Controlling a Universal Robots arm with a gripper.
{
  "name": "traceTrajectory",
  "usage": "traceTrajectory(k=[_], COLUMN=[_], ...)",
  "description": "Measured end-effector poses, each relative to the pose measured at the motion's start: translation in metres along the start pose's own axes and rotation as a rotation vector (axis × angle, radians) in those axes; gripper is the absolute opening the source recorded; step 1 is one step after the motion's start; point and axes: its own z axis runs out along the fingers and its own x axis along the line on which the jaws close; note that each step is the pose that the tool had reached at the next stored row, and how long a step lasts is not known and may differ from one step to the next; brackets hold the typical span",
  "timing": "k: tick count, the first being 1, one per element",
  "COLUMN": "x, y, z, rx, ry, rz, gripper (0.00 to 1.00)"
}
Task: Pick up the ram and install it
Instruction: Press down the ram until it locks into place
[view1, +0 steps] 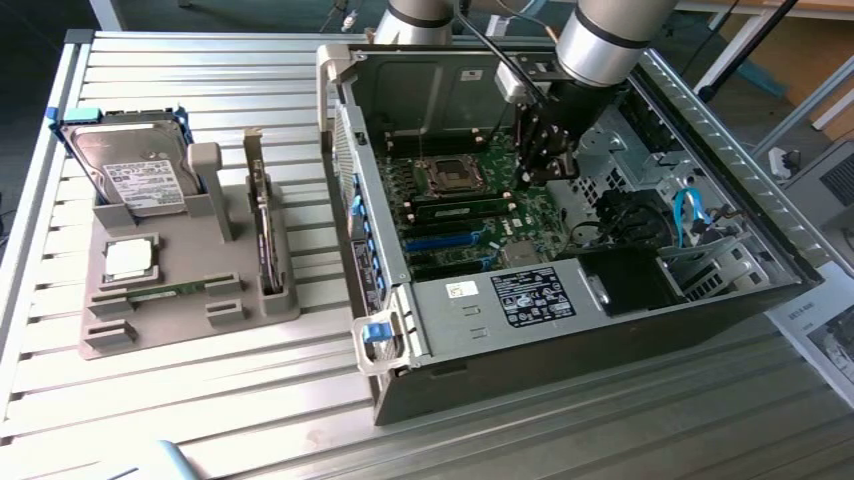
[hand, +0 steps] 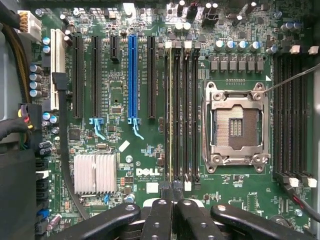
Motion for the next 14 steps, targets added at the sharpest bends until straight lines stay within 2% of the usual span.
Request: traceTrajectory(k=[7, 14], x=[0.000, 0.000], y=[-0.0005, -0.0007], z=[0.0137, 0.0187], rx=[0.0000, 0.0000], ry=[0.0000, 0.0001], rz=[0.000, 0.000], gripper=[0.10, 0.10])
